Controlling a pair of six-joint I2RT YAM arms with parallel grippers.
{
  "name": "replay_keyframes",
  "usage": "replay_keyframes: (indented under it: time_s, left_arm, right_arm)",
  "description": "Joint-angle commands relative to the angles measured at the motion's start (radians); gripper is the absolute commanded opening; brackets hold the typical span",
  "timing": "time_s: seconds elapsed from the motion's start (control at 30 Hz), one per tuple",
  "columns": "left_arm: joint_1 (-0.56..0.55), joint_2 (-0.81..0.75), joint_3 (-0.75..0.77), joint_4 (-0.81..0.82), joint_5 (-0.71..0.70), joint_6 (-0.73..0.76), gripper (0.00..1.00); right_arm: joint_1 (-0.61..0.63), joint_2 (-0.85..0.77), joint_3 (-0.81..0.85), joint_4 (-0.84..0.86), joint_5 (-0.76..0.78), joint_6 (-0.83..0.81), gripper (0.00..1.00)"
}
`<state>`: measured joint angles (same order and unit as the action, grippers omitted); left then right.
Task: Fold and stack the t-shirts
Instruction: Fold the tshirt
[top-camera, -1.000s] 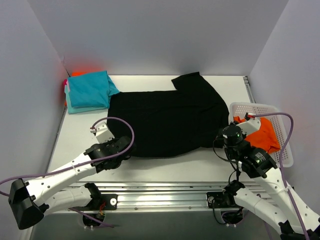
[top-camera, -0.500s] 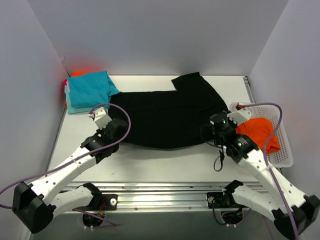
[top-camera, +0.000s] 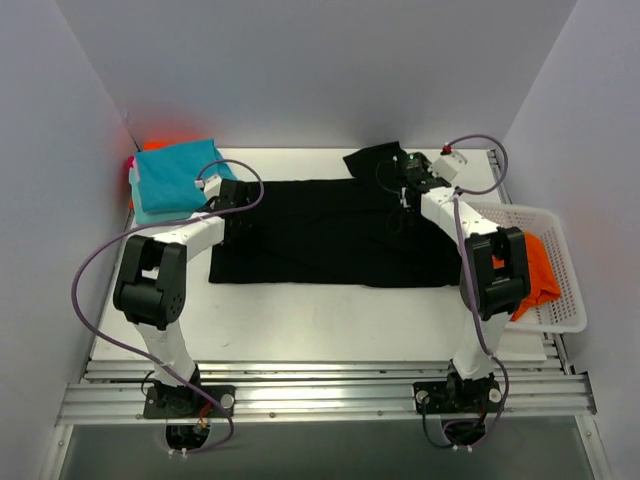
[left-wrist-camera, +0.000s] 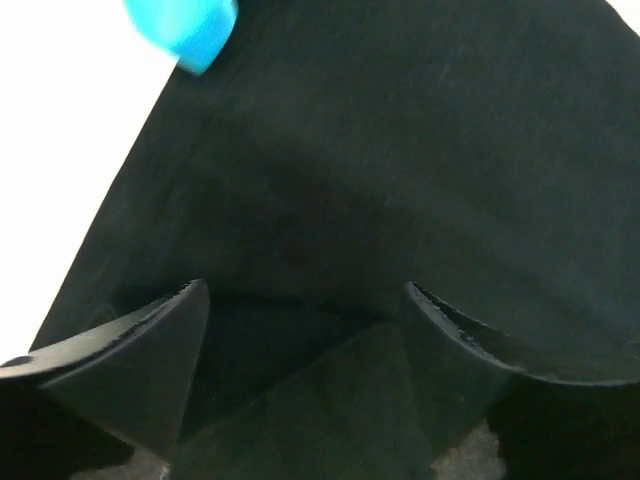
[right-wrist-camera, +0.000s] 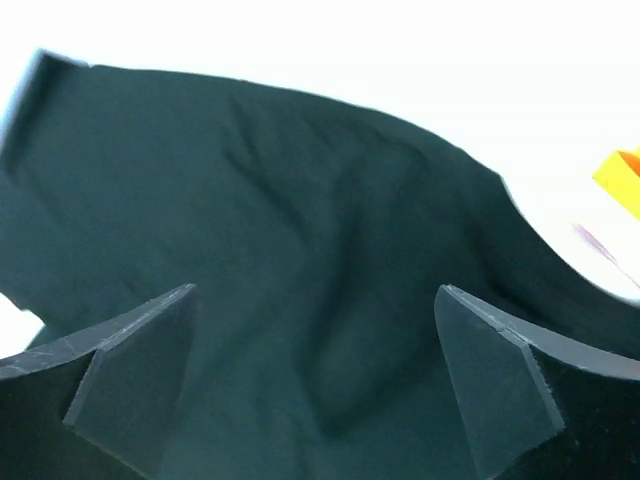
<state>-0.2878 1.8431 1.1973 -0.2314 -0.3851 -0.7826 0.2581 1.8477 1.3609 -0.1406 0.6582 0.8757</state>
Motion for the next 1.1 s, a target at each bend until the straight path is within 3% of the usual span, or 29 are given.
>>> replay_keyframes:
  time_s: [0.0, 0.13, 0.23, 0.43, 0.53, 0.73, 1.07]
  left_arm:
    - [0.015, -0.050, 0.076, 0.056, 0.063, 0.036, 0.89]
    - [0.016, -0.152, 0.102, 0.005, 0.003, 0.072, 0.90]
    - [0.016, -0.272, 0.075, -0.020, -0.032, 0.091, 0.90]
    - [0.006, -0.439, -0.090, 0.065, -0.035, 0.089, 0.89]
    - [0.006, -0.456, -0.151, 0.102, -0.031, 0.085, 0.89]
    - [0.010, -0.417, -0.186, 0.156, -0.011, 0.103, 0.89]
    - [0.019, -0.341, -0.169, 0.188, 0.060, 0.112, 0.88]
  right_arm:
    - [-0.023, 0.034, 0.177, -0.093, 0.086, -0.018, 1.00]
    - [-0.022, -0.014, 0.228, -0.102, 0.136, -0.064, 1.00]
    - [-0.011, -0.099, 0.176, -0.048, 0.097, -0.107, 1.00]
    - [0.021, -0.273, -0.165, 0.175, -0.205, -0.126, 1.00]
    - [0.032, -0.323, -0.334, 0.265, -0.206, -0.113, 0.98]
    - [0.030, -0.349, -0.483, 0.242, -0.178, -0.023, 0.95]
    - [-0.002, -0.268, -0.480, 0.231, -0.052, -0.020, 0.93]
